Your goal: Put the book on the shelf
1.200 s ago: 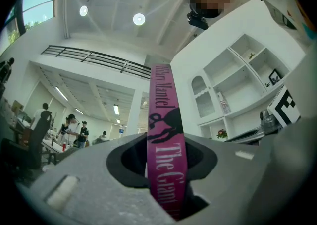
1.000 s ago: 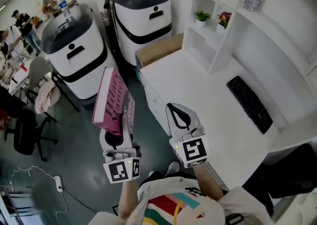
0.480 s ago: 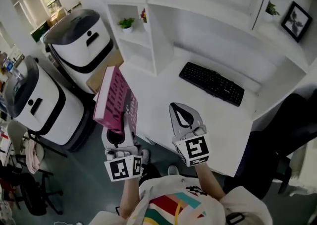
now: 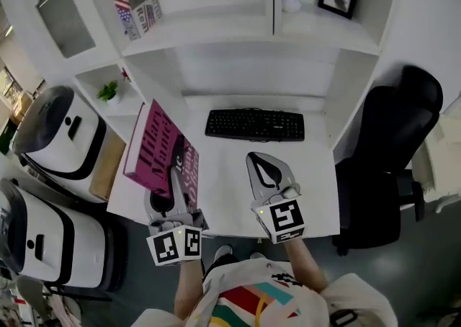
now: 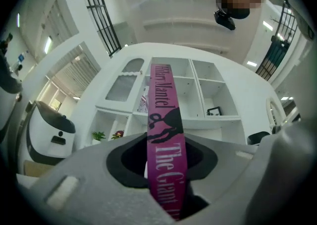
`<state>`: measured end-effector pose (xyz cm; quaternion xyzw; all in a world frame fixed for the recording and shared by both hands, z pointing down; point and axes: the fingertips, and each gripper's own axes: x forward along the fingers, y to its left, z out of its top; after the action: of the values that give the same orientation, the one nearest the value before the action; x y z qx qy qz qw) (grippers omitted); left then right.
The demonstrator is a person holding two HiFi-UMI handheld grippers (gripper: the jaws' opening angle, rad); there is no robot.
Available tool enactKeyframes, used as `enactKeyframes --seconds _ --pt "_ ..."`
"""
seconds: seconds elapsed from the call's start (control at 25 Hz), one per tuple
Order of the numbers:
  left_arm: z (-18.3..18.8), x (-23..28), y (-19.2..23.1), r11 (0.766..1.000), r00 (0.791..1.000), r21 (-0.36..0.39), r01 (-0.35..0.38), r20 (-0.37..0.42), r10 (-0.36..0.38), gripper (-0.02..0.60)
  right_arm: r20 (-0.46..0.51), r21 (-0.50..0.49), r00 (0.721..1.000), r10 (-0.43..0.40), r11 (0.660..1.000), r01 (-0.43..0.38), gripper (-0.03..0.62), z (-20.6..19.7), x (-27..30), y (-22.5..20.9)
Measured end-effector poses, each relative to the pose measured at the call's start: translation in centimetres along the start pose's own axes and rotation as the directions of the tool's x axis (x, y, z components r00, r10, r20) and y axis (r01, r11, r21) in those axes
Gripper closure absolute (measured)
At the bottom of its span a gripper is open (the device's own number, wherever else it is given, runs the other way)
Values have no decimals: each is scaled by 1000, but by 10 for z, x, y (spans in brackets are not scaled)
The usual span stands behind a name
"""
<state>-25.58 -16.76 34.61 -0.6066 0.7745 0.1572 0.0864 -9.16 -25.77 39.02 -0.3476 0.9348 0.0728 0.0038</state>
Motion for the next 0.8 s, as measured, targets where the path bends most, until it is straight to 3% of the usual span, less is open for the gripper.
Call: enactKeyframes --seconds 0.36,0.56,0.8 --pt "-6 57 -17 982 981 -14 190 -31 -190 445 1 -26 973 -229 973 229 594 15 -1 -32" --pt "-11 72 -20 963 961 -50 263 -68 -266 445 5 -48 964 -267 962 267 594 27 9 -29" --pt "-23 75 -5 953 950 -79 291 -90 -298 445 -16 -46 959 -282 959 281 594 26 24 -18"
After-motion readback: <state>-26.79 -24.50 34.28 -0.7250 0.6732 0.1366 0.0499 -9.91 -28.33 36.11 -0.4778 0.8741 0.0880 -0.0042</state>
